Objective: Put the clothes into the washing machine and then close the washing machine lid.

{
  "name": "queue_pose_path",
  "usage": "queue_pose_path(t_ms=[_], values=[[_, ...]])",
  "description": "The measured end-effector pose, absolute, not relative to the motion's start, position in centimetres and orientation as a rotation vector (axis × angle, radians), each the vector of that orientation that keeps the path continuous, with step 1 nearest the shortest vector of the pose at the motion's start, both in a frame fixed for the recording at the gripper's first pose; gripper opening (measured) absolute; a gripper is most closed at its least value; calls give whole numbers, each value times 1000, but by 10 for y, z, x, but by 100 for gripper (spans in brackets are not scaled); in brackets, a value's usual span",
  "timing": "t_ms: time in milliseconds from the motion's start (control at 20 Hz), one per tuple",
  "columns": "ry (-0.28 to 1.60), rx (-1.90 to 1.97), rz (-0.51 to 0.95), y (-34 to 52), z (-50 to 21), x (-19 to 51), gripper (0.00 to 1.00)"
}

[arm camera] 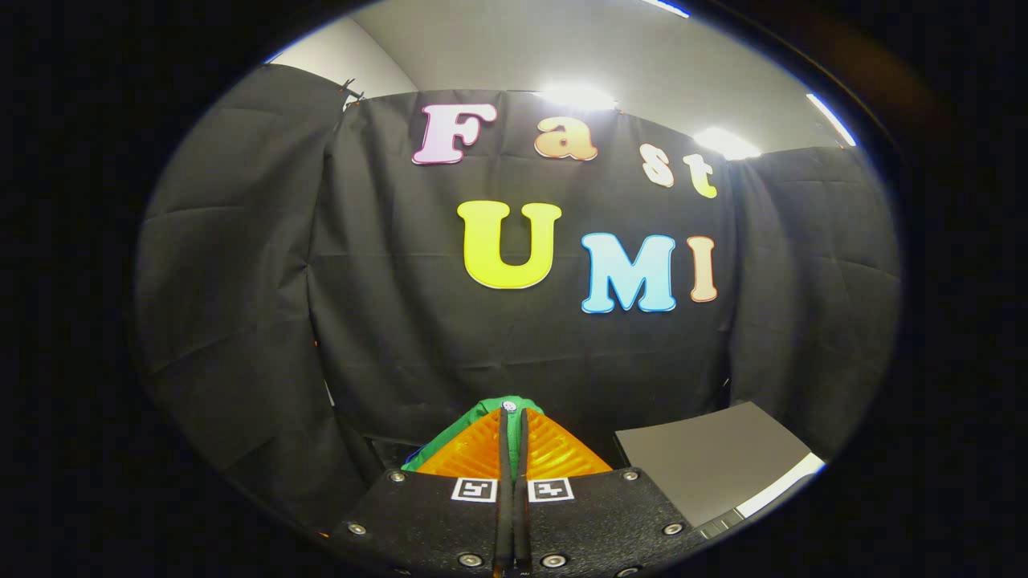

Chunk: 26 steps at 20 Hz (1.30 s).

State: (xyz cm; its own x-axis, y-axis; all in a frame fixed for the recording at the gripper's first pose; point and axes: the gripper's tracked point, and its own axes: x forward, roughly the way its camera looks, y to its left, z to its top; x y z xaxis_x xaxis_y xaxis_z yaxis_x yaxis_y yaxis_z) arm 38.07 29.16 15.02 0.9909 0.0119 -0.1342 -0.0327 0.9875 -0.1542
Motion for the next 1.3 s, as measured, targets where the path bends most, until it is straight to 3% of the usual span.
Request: queue_pose_path(t_ms=[1300], values=[[500, -143, 31, 308, -75, 416, 0]])
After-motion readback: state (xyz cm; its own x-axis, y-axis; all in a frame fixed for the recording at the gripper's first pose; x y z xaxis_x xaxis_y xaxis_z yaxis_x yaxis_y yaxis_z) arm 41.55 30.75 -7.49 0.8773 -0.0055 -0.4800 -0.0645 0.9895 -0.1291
